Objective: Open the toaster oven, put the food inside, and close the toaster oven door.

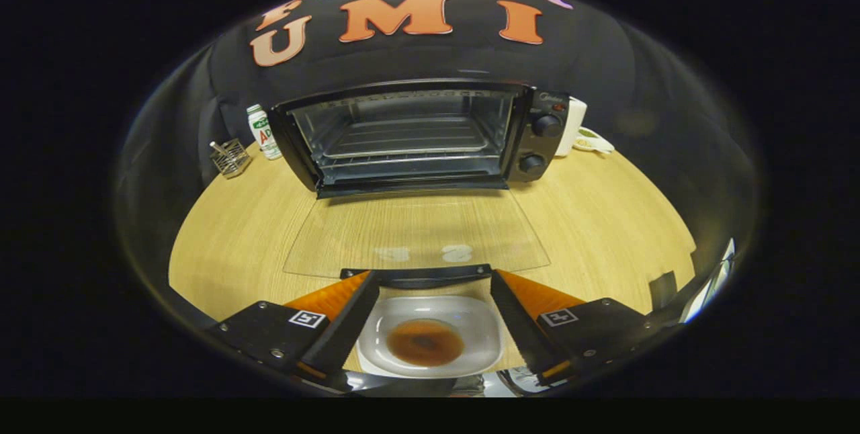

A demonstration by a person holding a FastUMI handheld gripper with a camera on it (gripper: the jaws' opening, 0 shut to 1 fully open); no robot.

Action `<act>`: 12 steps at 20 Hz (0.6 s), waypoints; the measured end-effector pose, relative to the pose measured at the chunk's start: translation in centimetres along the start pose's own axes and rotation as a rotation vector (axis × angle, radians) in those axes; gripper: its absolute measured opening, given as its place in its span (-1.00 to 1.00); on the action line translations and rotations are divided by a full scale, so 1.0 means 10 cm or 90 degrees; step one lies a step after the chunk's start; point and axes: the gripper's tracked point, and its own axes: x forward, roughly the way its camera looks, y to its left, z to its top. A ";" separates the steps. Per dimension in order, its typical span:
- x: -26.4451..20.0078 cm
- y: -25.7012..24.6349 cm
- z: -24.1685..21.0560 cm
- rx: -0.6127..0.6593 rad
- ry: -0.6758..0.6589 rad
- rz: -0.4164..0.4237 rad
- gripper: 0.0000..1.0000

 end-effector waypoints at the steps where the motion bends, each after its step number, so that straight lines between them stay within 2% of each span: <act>1: -0.06 -0.02 -0.03 -0.002 -0.008 -0.001 0.99; 7: -0.26 -0.09 -0.40 -0.007 -0.001 -0.003 0.99; 12: -0.29 0.04 -0.73 0.011 0.020 0.026 0.99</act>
